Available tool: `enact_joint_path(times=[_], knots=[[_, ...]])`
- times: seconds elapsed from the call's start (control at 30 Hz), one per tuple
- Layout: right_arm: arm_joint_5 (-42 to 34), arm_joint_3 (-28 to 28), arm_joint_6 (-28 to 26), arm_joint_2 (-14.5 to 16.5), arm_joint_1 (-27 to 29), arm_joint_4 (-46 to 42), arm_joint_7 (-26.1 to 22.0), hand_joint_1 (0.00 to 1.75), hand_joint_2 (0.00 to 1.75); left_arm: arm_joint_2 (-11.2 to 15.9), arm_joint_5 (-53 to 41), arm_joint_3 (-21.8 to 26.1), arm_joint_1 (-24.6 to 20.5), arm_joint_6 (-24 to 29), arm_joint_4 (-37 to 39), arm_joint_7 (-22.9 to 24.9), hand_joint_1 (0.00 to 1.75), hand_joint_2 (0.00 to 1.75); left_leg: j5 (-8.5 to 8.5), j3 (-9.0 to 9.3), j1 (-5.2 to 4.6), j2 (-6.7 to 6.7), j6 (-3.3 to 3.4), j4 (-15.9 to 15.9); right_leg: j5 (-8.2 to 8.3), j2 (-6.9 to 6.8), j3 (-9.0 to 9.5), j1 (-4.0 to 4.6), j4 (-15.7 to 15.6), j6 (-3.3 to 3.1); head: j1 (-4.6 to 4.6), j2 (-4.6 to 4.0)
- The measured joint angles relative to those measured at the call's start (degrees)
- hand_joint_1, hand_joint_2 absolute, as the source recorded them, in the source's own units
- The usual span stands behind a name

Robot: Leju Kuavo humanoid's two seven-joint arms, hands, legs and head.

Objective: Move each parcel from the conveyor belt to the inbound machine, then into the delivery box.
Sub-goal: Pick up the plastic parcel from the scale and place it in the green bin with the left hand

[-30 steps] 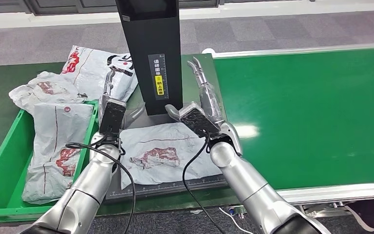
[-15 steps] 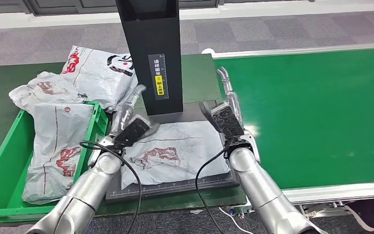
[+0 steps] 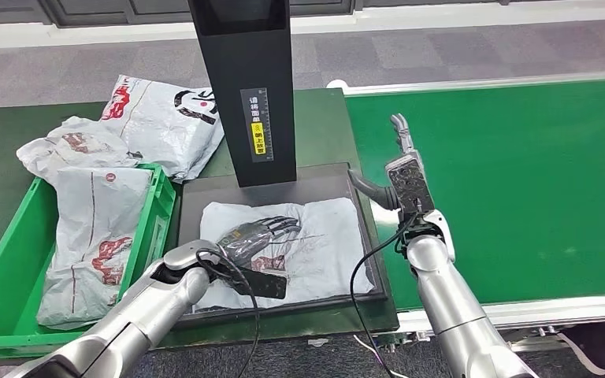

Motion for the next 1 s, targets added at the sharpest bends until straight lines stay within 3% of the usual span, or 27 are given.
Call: enact_joint_path(times=[0.17, 0.53, 0.73, 0.83, 0.97, 1.0], knots=[[1.5, -0.4, 1.3, 0.0, 0.0, 0.0, 0.7, 0.0, 1.75, 0.4, -2.8, -4.4, -3.1, -4.3, 3.4, 2.1, 1.75, 1.75, -0.23, 0.39, 0.0, -0.02, 0.03, 0.0, -0.19, -0.02, 0.61, -0.01, 0.0, 0.0, 0.0, 0.0], [3.5, -0.6, 1.6, 0.2, 0.8, -1.2, 1.4, 0.0, 1.75, -0.1, -2.7, -5.8, -8.1, -1.2, 8.5, 4.8, 1.75, 1.75, -0.32, 1.46, 0.0, 0.24, -0.22, -0.1, -0.25, 0.14, 1.34, 0.15, 0.0, -0.24, 0.0, 0.0], [4.0, -1.2, 2.0, 0.2, 2.9, -3.6, 2.1, 0.0, 1.75, -0.4, -1.1, -5.6, -8.2, 6.6, 8.8, 5.1, 1.75, 1.75, -0.3, 1.38, 0.03, 0.23, -0.23, -0.1, -0.25, 0.14, 1.17, 0.18, 0.0, -0.27, 0.02, 0.0], [4.1, -1.2, 2.0, 0.2, 3.1, -3.9, 2.2, 0.0, 1.75, -0.5, -1.0, -5.6, -8.2, 7.3, 8.8, 5.2, 1.75, 1.75, -0.3, 1.36, 0.03, 0.23, -0.23, -0.1, -0.25, 0.13, 1.15, 0.18, 0.0, -0.27, 0.02, 0.0], [5.4, -4.6, 2.1, 0.2, 10.7, -11.7, 2.8, 0.0, 1.75, -1.5, -2.0, 0.0, -7.2, 31.4, 1.8, 17.1, 1.75, 1.75, -0.12, 0.57, 0.09, 0.15, -0.21, -0.1, -0.11, 0.11, 0.42, 0.13, 0.0, -0.24, 0.02, 0.0], [5.5, -5.0, 2.1, 0.2, 11.3, -12.3, 2.7, 0.0, 1.75, -1.5, -3.7, 1.2, -7.3, 33.7, 0.3, 19.4, 1.75, 1.75, -0.11, 0.5, 0.08, 0.15, -0.19, -0.1, -0.09, 0.11, 0.35, 0.11, 0.0, -0.23, 0.01, 0.0]])
